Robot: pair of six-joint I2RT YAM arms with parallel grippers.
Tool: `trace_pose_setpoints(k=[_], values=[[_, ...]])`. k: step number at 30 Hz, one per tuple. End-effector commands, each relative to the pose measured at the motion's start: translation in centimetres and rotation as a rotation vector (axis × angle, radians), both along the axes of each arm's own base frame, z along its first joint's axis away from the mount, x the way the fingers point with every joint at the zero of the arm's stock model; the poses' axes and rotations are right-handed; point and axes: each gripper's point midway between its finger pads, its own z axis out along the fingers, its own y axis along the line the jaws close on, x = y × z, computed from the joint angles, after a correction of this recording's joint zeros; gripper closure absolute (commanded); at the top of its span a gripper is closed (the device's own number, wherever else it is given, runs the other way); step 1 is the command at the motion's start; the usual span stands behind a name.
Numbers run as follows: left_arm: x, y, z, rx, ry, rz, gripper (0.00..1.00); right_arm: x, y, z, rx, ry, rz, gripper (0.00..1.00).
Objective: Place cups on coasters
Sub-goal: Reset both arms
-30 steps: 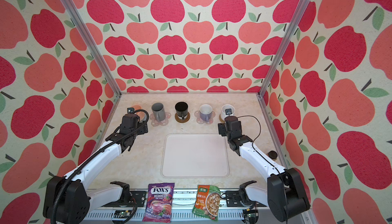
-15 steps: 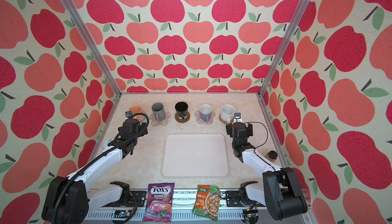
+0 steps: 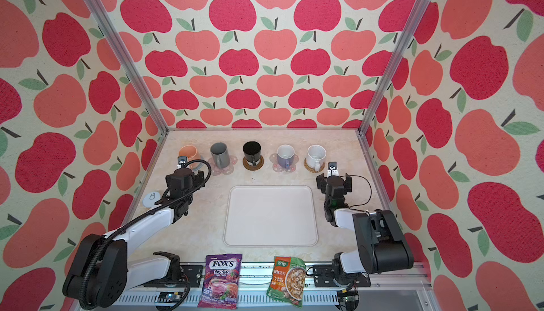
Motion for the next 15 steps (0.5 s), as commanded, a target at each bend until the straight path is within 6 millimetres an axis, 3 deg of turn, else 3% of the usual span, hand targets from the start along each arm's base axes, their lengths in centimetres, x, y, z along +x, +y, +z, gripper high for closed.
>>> trace_pose_setpoints(k=[1, 9, 13, 14, 15], values=[[0.3, 1.3, 1.2, 0.05, -0.086, 0.031, 0.01, 0.8, 0.2, 0.8, -0.007, -0.076, 0.02, 0.01], [-0.3, 4.6, -0.6, 0.002, -0.188, 0.106, 0.01, 1.2, 0.2, 0.1, 0.038, -0.063, 0.057, 0.01], [0.9, 4.7, -0.8, 0.013, -0.233, 0.078, 0.01, 1.6, 1.3, -1.8, 0.111, -0.017, 0.183, 0.01], [1.2, 4.5, -0.9, 0.019, -0.241, 0.061, 0.01, 1.8, 1.3, -1.4, 0.109, -0.04, 0.187, 0.01], [0.9, 4.2, -2.1, 0.025, -0.219, 0.036, 0.01, 1.6, 1.2, -1.7, 0.12, -0.006, 0.182, 0.01]])
